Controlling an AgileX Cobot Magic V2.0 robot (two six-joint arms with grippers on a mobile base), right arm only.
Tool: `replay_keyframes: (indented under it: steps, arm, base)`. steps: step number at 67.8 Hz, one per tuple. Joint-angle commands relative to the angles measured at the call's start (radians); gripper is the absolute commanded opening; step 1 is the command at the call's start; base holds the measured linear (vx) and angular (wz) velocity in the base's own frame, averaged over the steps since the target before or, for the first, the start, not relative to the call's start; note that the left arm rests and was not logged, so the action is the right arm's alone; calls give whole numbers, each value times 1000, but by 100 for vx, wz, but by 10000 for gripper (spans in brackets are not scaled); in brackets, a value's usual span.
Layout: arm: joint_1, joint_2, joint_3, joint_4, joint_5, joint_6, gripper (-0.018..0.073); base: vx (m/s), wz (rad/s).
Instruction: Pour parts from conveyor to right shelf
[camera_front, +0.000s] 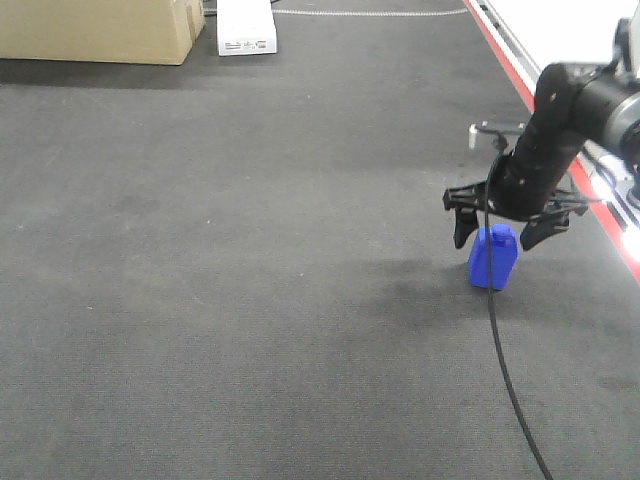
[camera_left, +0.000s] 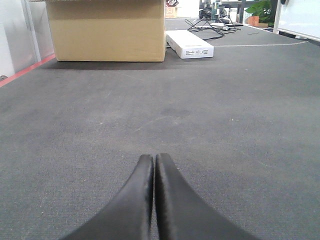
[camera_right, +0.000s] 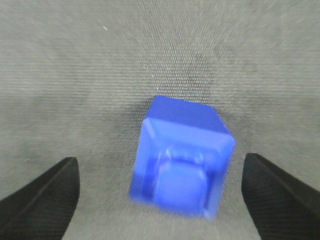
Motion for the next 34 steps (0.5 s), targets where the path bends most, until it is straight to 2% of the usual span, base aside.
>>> replay_keyframes:
  steps: [1, 12, 20, 27, 34]
  arm:
    - [0, -37, -31, -2, -13, 3, 609]
    - [0, -18, -31, -3, -13, 3, 590]
    - [0, -18, -31, -3, -11, 3, 517]
    - [0, -17, -31, -3, 11, -2, 361]
    - [0, -17, -31, 2, 22, -23, 144]
  base:
    - [0, 0]
    - [0, 0]
    - [0, 0]
    - [0, 0]
    - [0, 0]
